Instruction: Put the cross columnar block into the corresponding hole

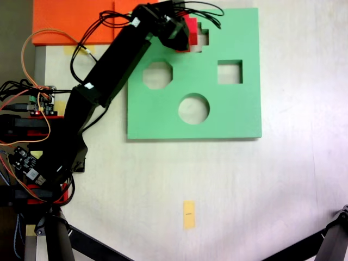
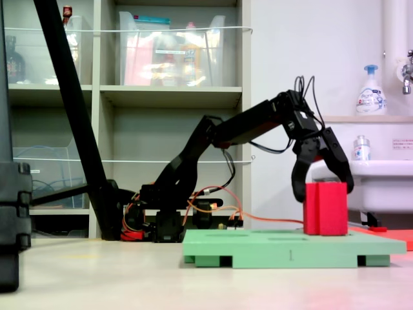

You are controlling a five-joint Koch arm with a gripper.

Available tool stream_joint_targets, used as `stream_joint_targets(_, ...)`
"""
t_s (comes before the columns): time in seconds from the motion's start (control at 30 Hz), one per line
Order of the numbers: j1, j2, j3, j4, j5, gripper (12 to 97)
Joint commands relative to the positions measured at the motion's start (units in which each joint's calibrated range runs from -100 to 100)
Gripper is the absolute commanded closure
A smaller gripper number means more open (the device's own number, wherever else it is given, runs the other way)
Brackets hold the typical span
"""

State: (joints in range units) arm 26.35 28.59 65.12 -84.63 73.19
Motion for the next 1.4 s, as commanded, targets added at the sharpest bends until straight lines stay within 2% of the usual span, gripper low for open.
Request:
stream_joint_targets(0.0,-0.59,1.72,0.19,1.39,-1.86,61.7)
stream_joint_targets(0.67,-1.56,4.23,4.58,3.41,-3.47,60.0)
stream_joint_targets(1.03,-0.59,-3.59,4.58,-0.44,-2.69,59.7)
stream_joint_targets(1.37,-0.2,-13.37,2.78,-6.61,-1.12,63.8)
